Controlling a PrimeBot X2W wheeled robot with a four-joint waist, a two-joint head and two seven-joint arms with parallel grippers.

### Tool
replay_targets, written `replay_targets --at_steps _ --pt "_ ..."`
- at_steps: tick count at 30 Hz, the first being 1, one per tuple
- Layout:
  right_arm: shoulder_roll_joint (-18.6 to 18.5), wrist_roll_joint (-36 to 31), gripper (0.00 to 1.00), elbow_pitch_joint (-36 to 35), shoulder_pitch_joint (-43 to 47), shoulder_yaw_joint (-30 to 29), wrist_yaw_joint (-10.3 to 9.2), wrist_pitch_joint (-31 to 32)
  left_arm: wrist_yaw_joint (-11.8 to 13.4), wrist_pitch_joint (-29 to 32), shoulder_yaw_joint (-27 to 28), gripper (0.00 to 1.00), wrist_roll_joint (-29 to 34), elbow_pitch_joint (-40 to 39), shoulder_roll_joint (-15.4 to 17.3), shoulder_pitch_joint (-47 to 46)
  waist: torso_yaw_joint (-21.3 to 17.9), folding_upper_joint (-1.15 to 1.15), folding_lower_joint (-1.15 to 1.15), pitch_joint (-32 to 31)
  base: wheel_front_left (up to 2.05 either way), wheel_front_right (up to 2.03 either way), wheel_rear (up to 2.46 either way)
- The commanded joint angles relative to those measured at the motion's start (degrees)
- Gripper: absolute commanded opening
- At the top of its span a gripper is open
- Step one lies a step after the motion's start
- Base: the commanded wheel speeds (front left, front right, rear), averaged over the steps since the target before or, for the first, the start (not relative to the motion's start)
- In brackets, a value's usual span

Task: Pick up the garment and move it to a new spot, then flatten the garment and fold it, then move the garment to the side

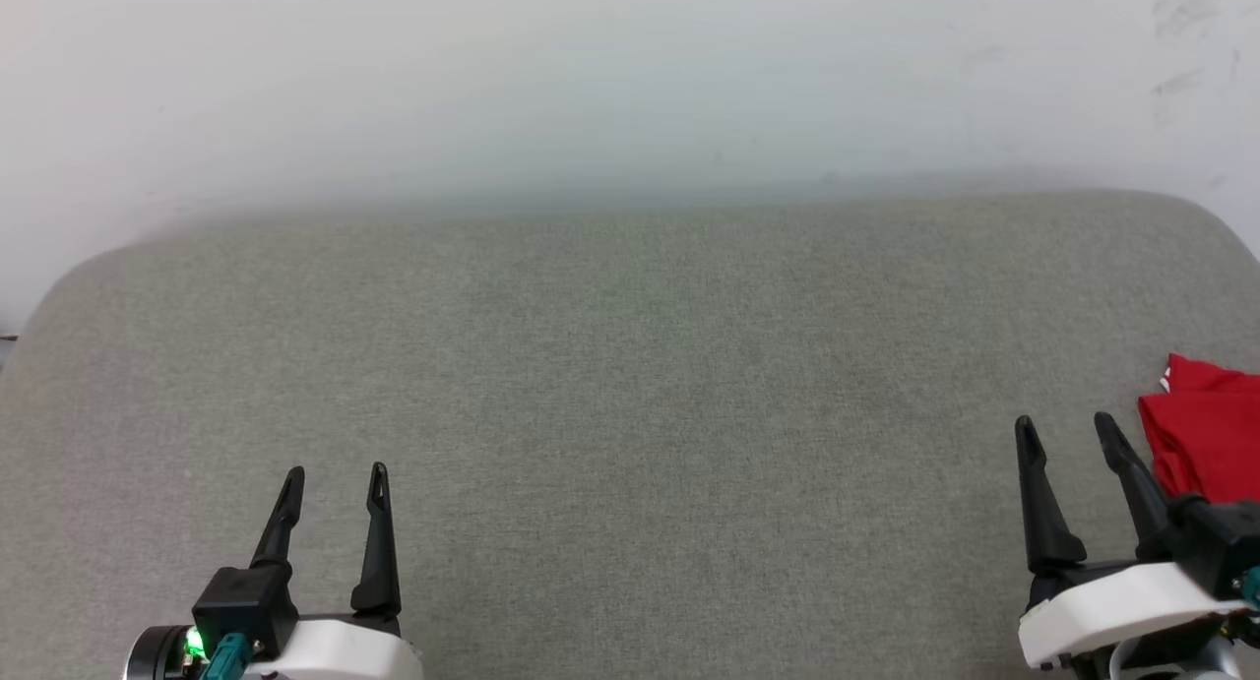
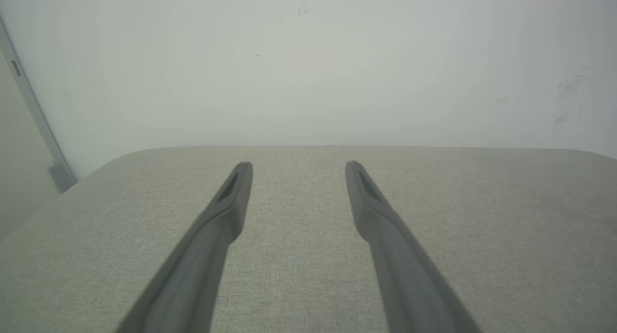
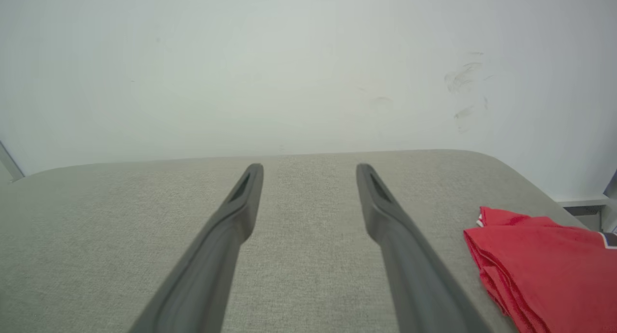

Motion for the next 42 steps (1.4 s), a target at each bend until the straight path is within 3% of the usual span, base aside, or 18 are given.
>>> replay_targets --at_steps 1,15,38,39,42 --pt "0.31 -0.04 1.0 -0.96 0.89 0.27 -0.06 0.3 -0.08 -0.11 0.1 1.0 0.49 -0.02 -0.2 0.41 0.9 0.0 0.02 -1.06 0.0 0.0 0.0" --pt "0.95 -0.64 1.0 -9.13 8.36 1.05 -0.06 5.6 -1.59 -0.12 0.24 1.0 1.7 1.15 -1.41 3.45 1.56 0.0 0.02 -4.14 0.0 0.0 0.0" --pt "1.07 -0.42 1.0 -8.58 5.8 2.36 -0.06 5.0 -3.45 -0.12 1.44 1.0 2.48 3.86 -2.3 1.68 2.12 0.0 0.02 -3.47 0.0 0.0 0.0" --pt "0.86 -0.49 0.0 -8.54 6.51 2.37 -0.01 5.18 -3.28 0.02 1.42 0.0 2.26 3.85 -2.18 2.1 2.11 0.0 0.02 -3.47 0.0 0.0 0.0" --pt "0.88 -0.52 0.0 -6.8 7.55 2.44 0.0 5.28 -3.24 0.31 1.31 0.0 2.26 5.59 -2.36 3.09 2.13 0.0 0.02 -3.46 0.0 0.0 0.0"
